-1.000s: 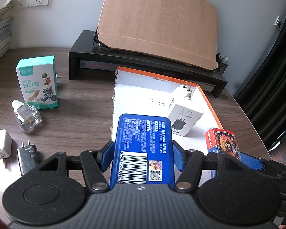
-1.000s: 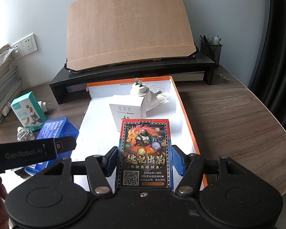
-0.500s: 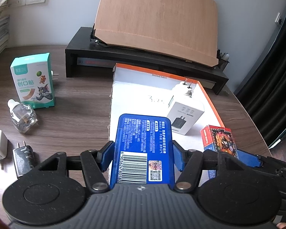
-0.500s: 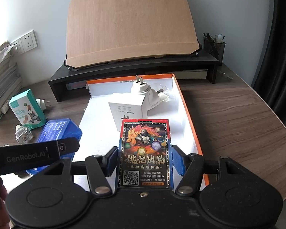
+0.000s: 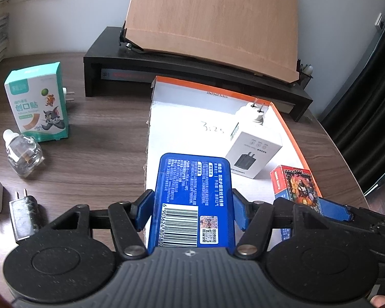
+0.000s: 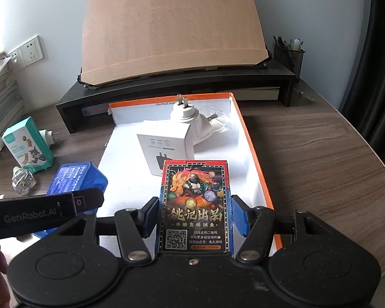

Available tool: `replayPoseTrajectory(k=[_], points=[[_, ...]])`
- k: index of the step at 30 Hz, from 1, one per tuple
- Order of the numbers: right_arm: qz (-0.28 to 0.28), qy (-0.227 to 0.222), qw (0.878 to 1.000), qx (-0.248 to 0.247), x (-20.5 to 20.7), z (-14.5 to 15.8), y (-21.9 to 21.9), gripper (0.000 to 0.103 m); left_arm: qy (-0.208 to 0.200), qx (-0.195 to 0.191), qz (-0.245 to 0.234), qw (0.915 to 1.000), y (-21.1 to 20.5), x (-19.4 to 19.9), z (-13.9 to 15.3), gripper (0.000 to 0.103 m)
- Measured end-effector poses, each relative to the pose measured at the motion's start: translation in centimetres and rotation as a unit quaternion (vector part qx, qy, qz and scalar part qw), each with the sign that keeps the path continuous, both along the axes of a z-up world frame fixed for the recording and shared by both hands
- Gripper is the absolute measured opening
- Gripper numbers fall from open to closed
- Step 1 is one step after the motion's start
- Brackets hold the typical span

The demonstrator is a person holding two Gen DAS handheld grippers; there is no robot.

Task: Organize rigid objects
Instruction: 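Lower the blue case into the tray with the left tool while the right tool releases the card-deck box there, then grasp the white plug charger with the left tool while the right tool grasps the black plug adapter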

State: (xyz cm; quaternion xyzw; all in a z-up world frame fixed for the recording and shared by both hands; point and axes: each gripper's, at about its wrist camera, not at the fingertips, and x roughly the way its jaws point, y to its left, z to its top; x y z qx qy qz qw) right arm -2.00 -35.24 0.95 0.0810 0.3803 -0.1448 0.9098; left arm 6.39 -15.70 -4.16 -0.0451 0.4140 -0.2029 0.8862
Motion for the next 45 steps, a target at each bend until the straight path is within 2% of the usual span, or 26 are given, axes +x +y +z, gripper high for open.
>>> replayPoseTrajectory(k=[7, 18, 20, 21, 24, 35, 45], points=[[-0.001, 0.003, 1.000, 0.007, 0.1, -0.2, -0.4, 0.072, 0.007, -0.003, -0.007, 0.9999, -0.4, 0.4, -0.3, 0.063], [-0.023, -0.043, 0.999, -0.010, -1.5, 1.6, -1.3, 0.070, 0.011, -0.005, -0.029, 0.9995, -1.5, 0.4, -0.5, 0.063], [-0.026, -0.048, 0.998, -0.011, -1.8, 1.9, -1.4, 0.071, 0.014, 0.002, -0.038, 0.9992, -1.7, 0.4, -0.6, 0.066], [-0.026, -0.050, 0.998, -0.012, -1.9, 2.0, -1.3, 0.071, 0.014, 0.004, -0.039, 0.9991, -1.8, 0.4, -0.6, 0.072], [-0.025, -0.055, 0.998, -0.015, -2.3, 2.3, -1.1, 0.071, 0.008, 0.002, -0.035, 0.9993, -1.5, 0.0, -0.3, 0.073], [-0.004, -0.075, 0.997, -0.017, -3.0, 3.3, 1.1, 0.078, -0.011, -0.009, 0.009, 0.9999, 1.6, -1.6, 1.6, 0.076], [0.060, -0.071, 0.996, -0.009, -1.9, 3.4, 6.1, 0.080, -0.016, -0.017, 0.080, 0.9965, 7.2, -2.7, 2.6, 0.077]])
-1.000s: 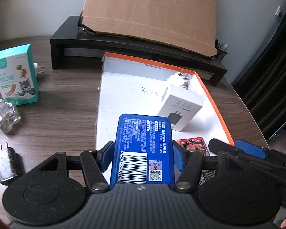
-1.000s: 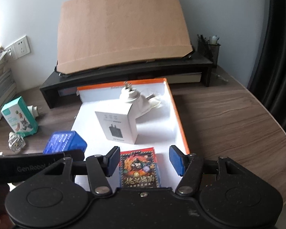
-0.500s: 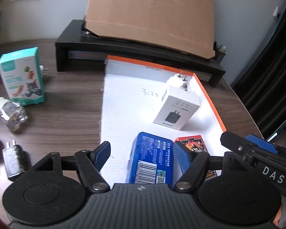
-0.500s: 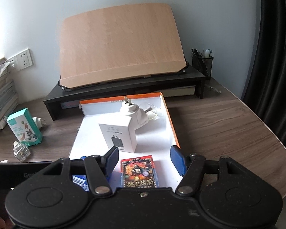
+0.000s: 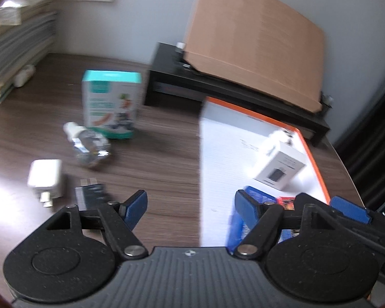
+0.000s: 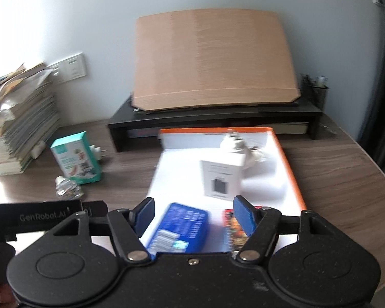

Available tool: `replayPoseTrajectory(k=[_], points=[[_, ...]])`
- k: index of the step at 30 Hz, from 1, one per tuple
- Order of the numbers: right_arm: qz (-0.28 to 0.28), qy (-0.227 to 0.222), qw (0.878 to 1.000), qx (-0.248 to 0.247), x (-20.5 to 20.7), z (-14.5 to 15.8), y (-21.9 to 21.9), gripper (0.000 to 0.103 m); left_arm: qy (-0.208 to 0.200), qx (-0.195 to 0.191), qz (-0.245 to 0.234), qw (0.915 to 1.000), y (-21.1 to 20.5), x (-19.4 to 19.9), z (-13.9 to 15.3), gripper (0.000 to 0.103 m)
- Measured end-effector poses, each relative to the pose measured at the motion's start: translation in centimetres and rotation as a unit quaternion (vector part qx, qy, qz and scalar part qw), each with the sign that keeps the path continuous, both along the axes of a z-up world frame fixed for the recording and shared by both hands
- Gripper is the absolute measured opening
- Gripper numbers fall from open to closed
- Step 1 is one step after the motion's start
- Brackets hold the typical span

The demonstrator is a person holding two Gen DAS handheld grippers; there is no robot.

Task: Organize rigid objects
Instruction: 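Grasp the white plug charger with the left tool while the right tool grasps the black plug adapter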

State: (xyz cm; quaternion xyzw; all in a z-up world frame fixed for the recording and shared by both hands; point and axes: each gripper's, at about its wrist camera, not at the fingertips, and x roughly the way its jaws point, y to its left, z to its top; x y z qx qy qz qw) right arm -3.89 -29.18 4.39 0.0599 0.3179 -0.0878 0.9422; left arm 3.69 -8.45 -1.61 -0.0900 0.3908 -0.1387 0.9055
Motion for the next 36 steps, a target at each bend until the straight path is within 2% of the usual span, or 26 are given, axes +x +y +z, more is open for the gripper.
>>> replayPoseTrajectory(k=[6, 11, 14, 24, 26, 29, 36], points=[[0.040, 0.007, 0.999, 0.002, 1.1, -0.1, 3.3, 0.081, 0.009, 0.005, 0.060, 0.9982, 4.8, -0.1, -0.1, 0.079], [0.067, 0.021, 0.997, 0.008, 1.8, -0.9, 5.7, 0.081, 0.027, 0.012, 0.113, 0.9932, 9.0, 0.6, -1.0, 0.079], [0.080, 0.032, 0.996, 0.013, 2.2, -1.5, 7.2, 0.081, 0.037, 0.022, 0.128, 0.9908, 10.9, 1.4, -1.7, 0.079], [0.102, 0.062, 0.993, 0.008, 3.4, -3.3, 10.8, 0.081, 0.066, 0.049, 0.113, 0.9902, 12.4, 5.4, -4.4, 0.075], [0.103, 0.068, 0.992, 0.005, 3.6, -3.5, 11.1, 0.081, 0.056, 0.067, 0.106, 0.9905, 12.2, 5.8, -4.5, 0.071], [0.107, 0.075, 0.991, 0.007, 4.3, -3.9, 11.8, 0.081, 0.048, 0.063, 0.088, 0.9930, 12.3, 6.2, -4.4, 0.046], [0.149, 0.091, 0.985, -0.007, 6.8, -5.4, 14.4, 0.082, 0.045, 0.047, 0.069, 0.9955, 13.9, 5.5, -4.1, 0.043]])
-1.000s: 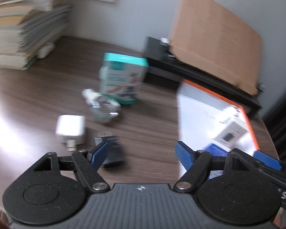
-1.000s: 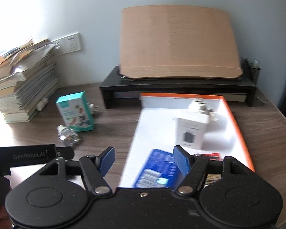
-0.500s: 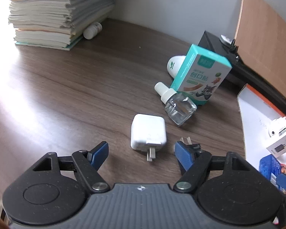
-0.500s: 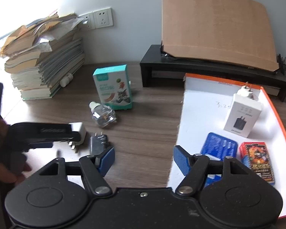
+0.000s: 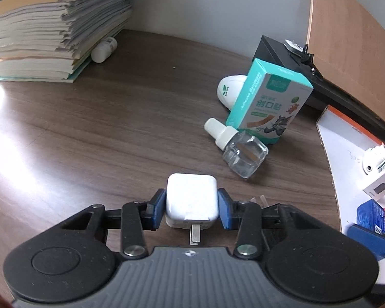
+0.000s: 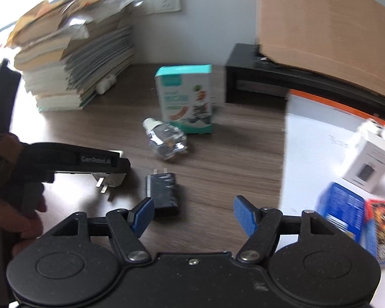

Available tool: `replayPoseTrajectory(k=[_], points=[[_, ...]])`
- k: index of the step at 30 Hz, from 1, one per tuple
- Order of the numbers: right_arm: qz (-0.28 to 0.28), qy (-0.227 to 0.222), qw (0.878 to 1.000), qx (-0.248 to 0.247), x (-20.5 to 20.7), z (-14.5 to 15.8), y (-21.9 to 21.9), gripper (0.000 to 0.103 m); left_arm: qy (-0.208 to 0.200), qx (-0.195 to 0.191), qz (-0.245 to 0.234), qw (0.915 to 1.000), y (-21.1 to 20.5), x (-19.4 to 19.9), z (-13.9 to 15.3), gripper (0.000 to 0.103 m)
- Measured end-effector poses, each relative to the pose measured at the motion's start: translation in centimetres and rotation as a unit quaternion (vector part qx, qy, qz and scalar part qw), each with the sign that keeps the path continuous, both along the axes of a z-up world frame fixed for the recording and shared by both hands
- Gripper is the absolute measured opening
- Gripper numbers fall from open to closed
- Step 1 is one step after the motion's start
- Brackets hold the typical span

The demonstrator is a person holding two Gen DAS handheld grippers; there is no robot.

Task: Organize rigid objects
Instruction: 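Grasp the white plug charger with the left tool while the right tool grasps the black plug adapter, then carry the white charger in the left tool and black adapter in the right tool to the tray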

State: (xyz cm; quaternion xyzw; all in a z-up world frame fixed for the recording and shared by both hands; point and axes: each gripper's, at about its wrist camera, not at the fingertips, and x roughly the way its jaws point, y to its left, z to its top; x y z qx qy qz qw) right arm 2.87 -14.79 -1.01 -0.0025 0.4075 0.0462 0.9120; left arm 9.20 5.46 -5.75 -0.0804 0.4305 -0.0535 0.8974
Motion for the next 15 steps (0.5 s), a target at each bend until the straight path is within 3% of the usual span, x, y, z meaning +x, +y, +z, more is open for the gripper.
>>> replayPoseTrajectory(k=[7, 10, 11, 15], points=[[0.040, 0.010, 0.999, -0.015, 3.0, -1.7, 2.6, 0.081, -0.001, -0.007, 0.014, 0.9999, 2.1, -0.6, 0.9, 0.043], [0.050, 0.023, 0.998, -0.020, 4.2, -2.5, 3.2, 0.061, -0.001, -0.008, 0.018, 0.9998, 2.6, -0.8, 1.2, 0.043], [0.051, 0.028, 0.998, -0.026, 4.3, -2.7, 3.4, 0.045, 0.000, -0.009, 0.018, 0.9998, 2.7, -0.8, 1.3, 0.043], [0.049, 0.024, 0.998, -0.040, 4.1, -3.0, 3.6, 0.043, 0.002, -0.010, 0.020, 0.9997, 2.8, -0.9, 1.5, 0.043]])
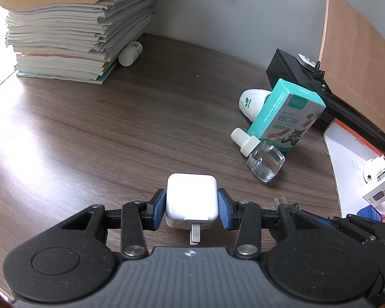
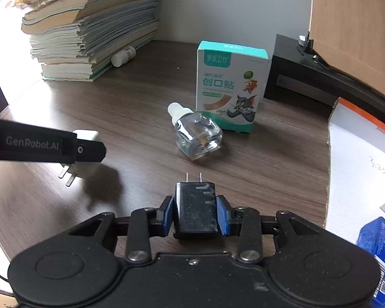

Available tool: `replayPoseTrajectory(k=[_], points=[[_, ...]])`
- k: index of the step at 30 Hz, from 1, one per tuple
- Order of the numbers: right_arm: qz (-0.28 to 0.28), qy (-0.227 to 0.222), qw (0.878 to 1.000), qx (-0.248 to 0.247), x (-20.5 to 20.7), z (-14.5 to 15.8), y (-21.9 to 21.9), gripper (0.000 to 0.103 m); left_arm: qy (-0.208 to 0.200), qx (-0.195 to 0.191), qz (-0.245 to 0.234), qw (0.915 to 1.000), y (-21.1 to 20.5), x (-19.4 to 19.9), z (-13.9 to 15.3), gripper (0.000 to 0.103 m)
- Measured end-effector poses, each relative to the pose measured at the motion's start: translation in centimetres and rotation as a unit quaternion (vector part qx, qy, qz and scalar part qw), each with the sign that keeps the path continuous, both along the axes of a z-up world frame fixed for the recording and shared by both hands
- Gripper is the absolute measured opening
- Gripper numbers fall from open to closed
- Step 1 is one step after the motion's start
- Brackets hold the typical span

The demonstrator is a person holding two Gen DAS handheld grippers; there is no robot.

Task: Organize rigid objects
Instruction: 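Carry the white charger in the left tool and black adapter in the right tool to the tray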

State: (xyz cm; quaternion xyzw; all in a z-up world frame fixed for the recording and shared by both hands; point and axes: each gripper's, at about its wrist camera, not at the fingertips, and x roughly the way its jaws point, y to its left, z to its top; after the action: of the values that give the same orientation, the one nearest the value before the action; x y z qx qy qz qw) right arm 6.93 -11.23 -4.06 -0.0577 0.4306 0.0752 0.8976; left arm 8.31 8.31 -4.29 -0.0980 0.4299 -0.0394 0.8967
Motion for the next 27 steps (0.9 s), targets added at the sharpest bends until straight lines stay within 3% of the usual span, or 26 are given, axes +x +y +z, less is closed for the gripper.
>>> replayPoseTrajectory(k=[13, 27], points=[[-0.090, -0.076, 0.993, 0.018, -4.1, 5.5, -6.8, 0.043, -0.039, -0.013, -0.058, 0.9975, -5.9, -1.7, 2.9, 0.043], [-0.202, -0.130, 0.971, 0.007, -12.0, 9.0, -16.9, 0.043, -0.079, -0.039, -0.161, 0.9830, -17.1, -6.0, 4.9, 0.043]])
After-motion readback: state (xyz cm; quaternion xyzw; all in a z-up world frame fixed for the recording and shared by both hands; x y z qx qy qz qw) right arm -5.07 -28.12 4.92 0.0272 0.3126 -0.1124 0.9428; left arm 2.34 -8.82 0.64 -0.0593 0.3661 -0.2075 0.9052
